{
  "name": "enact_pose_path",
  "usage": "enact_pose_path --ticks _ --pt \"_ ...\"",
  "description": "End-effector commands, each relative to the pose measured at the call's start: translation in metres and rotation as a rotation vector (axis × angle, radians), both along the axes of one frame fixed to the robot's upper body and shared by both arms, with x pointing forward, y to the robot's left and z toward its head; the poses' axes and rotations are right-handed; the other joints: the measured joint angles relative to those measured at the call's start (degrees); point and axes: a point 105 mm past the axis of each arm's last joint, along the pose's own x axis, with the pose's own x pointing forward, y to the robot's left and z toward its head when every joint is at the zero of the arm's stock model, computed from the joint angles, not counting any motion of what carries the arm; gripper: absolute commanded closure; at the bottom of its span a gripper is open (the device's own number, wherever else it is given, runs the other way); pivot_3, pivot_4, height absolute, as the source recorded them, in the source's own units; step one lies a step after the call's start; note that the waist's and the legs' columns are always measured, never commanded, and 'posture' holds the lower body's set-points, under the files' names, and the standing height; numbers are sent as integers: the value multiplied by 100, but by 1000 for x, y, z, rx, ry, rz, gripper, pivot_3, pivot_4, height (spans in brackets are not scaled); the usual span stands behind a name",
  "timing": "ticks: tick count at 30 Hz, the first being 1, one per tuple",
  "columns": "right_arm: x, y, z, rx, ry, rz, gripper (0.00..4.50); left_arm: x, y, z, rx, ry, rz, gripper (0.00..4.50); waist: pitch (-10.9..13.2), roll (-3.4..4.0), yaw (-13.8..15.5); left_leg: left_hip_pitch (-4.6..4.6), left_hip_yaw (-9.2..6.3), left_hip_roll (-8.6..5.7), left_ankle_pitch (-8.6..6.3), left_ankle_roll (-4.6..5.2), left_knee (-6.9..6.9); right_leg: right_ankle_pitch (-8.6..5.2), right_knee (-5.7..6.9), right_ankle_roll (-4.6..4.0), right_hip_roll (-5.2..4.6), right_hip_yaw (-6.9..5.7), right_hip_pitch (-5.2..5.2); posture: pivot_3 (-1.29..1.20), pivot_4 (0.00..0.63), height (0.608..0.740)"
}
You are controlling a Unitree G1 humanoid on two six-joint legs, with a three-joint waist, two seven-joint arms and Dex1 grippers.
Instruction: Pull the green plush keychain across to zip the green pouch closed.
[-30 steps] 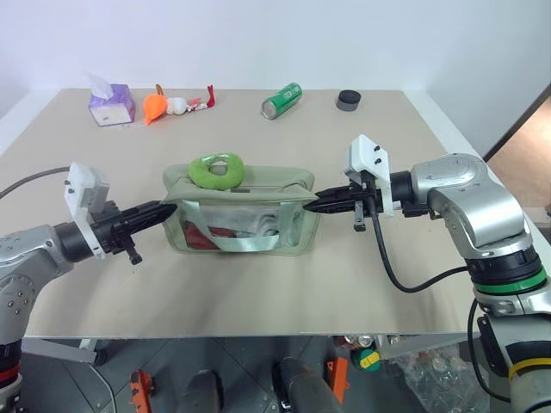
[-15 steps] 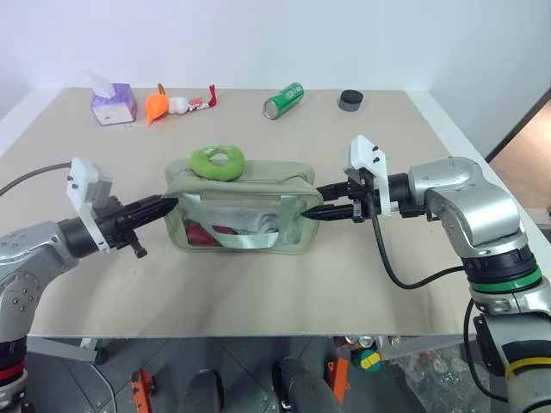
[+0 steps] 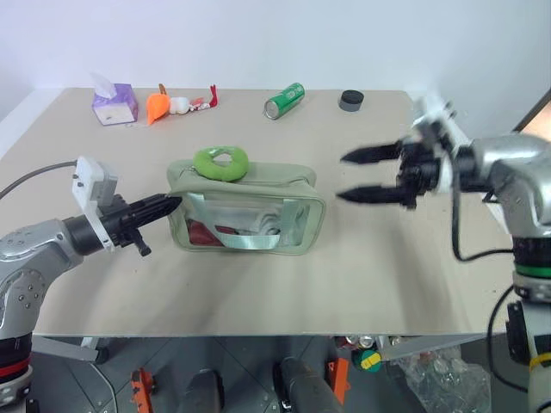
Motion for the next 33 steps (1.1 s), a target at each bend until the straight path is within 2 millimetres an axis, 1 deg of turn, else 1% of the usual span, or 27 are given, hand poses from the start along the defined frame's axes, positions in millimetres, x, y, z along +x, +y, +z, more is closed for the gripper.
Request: enact_pose_path --ticks 1,3,8,11,13,15,22,28,31,33 --pt "26 25 14 67 -24 -104 14 -1 -4 10 1 -50 -17 4500 -1 -1 -13 2 0 1 0 0 0 1 1 -1 1 1 0 0 150 740" --pt "38 48 13 58 -36 -131 14 -1 -5 10 1 -50 -20 4500 0 0 -14 1 1 1 2 0 0 5 1 -2 2 3 -1 0 150 740" --pt "48 85 17 101 34 -97 14 -1 -10 9 -4 -52 -33 4500 0 1 37 -29 -3 -1 4 -1 -1 -1 0 5 -7 -4 -16 0 150 740" --pt "51 101 18 100 57 -79 14 0 -10 9 -6 -53 -35 4500 0 0 39 -34 -2 -9 1 -1 -4 -4 -5 2 -21 -6 -15 0 150 740" --pt "48 112 18 89 63 -43 14 0 -11 9 -7 -55 -36 4500 0 0 39 -35 -3 -11 -3 1 -4 -4 -6 -1 -25 -7 -15 0 150 740" --pt "45 117 16 80 69 -19 14 -1 -11 9 -8 -56 -36 4500 0 0 38 -34 -3 -11 -4 2 -5 -5 -6 -1 -25 -7 -15 0 150 740" --pt "36 129 -7 11 92 46 14 -2 -11 7 -12 -53 -30 4500 0 1 34 -30 -8 -9 -3 1 -3 -10 -5 8 -20 -11 -12 0 150 740" --pt "37 132 -14 5 102 49 14 0 -10 6 -18 -51 -19 4500 0 0 34 -29 -9 -7 -2 0 -3 -9 -3 6 -19 -12 -12 0 150 740" --pt "40 131 -17 8 102 41 826 -1 -12 4 -25 -50 -24 4500 0 1 34 -29 -9 -8 -2 0 -3 -9 -3 7 -20 -13 -12 0 150 740" --pt "40 131 -16 16 101 43 1475 -1 -12 4 -25 -49 -23 4500 0 1 34 -29 -9 -8 -2 0 -3 -9 -3 7 -20 -13 -12 0 150 740"
